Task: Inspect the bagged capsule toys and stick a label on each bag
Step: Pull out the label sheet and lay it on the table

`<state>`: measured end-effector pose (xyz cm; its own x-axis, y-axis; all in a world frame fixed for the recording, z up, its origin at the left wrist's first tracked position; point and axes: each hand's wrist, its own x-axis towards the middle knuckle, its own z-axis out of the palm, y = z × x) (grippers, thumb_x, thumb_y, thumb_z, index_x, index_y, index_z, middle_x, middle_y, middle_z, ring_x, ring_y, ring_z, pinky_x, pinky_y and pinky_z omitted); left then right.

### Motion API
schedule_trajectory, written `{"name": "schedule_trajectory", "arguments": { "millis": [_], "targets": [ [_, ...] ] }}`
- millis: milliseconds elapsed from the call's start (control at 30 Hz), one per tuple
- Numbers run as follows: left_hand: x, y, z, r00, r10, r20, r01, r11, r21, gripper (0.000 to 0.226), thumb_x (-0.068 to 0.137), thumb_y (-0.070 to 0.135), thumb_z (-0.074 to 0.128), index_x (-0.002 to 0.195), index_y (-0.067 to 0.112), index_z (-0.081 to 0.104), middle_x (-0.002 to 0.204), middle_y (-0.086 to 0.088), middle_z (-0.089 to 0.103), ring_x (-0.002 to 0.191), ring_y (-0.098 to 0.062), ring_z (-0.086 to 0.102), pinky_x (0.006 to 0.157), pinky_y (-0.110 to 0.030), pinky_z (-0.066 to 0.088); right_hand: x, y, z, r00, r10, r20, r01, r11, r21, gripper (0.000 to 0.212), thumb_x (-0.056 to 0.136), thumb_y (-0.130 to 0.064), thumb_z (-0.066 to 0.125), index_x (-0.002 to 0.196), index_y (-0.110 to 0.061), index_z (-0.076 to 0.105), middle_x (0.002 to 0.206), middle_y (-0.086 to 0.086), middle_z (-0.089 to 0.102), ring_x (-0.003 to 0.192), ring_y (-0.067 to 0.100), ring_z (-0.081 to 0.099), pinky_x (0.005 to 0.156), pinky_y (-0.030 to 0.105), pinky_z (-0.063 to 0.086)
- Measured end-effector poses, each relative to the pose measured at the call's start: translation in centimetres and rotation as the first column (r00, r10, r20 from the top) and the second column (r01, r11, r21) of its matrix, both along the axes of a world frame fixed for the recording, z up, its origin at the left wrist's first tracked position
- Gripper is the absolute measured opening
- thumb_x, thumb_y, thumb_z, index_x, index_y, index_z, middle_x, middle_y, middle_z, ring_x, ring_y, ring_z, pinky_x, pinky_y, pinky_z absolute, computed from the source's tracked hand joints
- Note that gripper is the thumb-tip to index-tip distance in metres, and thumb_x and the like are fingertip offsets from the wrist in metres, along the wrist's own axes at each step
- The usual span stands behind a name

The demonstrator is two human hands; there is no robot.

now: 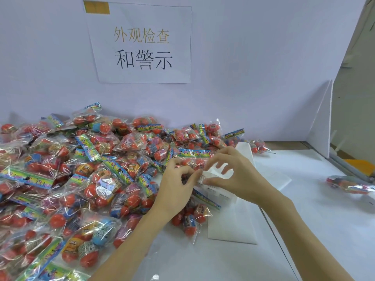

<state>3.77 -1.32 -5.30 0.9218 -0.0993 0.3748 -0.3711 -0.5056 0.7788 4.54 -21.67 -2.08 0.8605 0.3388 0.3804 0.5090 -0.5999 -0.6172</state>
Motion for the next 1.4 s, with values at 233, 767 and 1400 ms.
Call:
{"name": "schedule_trajectory", "arguments": {
  "millis": [233, 767, 1400],
  "targets": [
    [0.0, -0.4, -0.4, 1.0, 0.012, -0.016, -0.012, 1.0, -0.018, 0.038, 0.101, 0.037, 0.063, 0.078, 0.009, 0.071, 0.119, 0.002, 0.048, 0.101, 0.034, 0.038, 0.08, 0.007, 0.029, 0.0, 0.1, -0.1, 0.997, 0.024, -0.077, -0.023, 1.0, 0.009, 0.015, 0.084, -0.023, 0.087, 0.095, -0.019, 0.078, 0.081, -0.011, 0.071, 0.078, 0.003, 0.065, 0.073, 0.016, 0.052],
    [-0.2, -0.3, -0.1, 0.998, -0.024, -0.059, 0.026, 0.999, 0.034, 0.007, 0.095, 0.029, 0.074, 0.094, 0.022, 0.075, 0.128, -0.002, 0.049, 0.127, -0.009, 0.045, 0.091, 0.002, 0.027, 0.1, -0.3, -0.3, 0.999, -0.011, 0.037, 0.014, 0.996, -0.09, 0.004, 0.096, -0.021, 0.075, 0.094, -0.021, 0.079, 0.087, -0.013, 0.071, 0.088, 0.005, 0.064, 0.076, 0.013, 0.046],
    [-0.2, -0.5, 0.2, 0.986, -0.065, -0.152, 0.073, 0.996, 0.048, 0.006, 0.095, 0.025, 0.076, 0.094, 0.023, 0.071, 0.124, -0.002, 0.048, 0.114, -0.017, 0.052, 0.105, -0.031, 0.042, -0.3, 0.4, -0.1, 0.973, 0.032, 0.23, -0.023, 0.999, -0.046, 0.01, 0.09, -0.016, 0.08, 0.097, -0.021, 0.084, 0.092, -0.01, 0.072, 0.089, 0.009, 0.066, 0.081, 0.032, 0.055]
  ]
}}
